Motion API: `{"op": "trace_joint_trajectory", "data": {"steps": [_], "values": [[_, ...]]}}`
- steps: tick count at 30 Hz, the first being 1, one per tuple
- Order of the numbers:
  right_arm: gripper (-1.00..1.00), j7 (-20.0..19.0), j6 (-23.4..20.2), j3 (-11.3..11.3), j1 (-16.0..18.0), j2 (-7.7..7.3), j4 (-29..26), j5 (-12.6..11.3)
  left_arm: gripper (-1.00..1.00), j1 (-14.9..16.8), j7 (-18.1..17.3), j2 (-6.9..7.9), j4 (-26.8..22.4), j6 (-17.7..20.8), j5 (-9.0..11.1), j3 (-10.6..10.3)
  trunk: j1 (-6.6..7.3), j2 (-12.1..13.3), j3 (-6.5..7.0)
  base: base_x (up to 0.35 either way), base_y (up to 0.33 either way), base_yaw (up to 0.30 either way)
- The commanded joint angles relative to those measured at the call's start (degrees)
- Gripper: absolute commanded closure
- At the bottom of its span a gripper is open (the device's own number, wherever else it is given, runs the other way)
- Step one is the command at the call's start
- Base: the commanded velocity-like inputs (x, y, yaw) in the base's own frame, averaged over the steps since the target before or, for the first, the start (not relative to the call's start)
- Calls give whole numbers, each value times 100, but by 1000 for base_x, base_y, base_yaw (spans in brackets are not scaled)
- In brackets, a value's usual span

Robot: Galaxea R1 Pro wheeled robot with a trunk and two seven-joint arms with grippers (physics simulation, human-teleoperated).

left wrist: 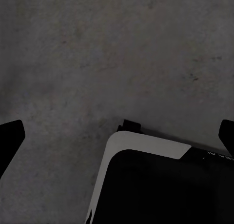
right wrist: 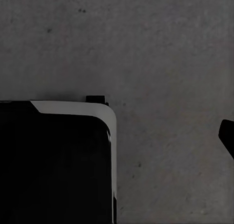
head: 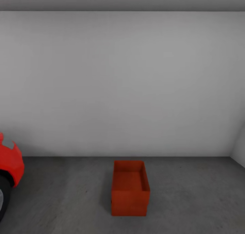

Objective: Move the two storage containers from the living room to the garage. In the garage, place one container on the floor and stack the other container on top of it (either order is fine).

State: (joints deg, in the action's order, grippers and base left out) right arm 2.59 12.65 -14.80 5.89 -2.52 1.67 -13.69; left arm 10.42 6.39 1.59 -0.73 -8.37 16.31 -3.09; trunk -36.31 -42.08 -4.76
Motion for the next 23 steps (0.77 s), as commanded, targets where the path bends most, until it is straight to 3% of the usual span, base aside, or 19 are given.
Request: {"op": "trace_joint_trajectory", "data": {"steps": [1,23], "values": [[-100,5,34,-49,9,3,18,-46,-100,4,11,0,3,-16,39,-34,-1,-7,-10,0,0,0],[-100,5,30,-49,9,6,18,-46,-100,4,11,0,3,-16,39,-34,-1,-7,-10,0,0,0]]}}
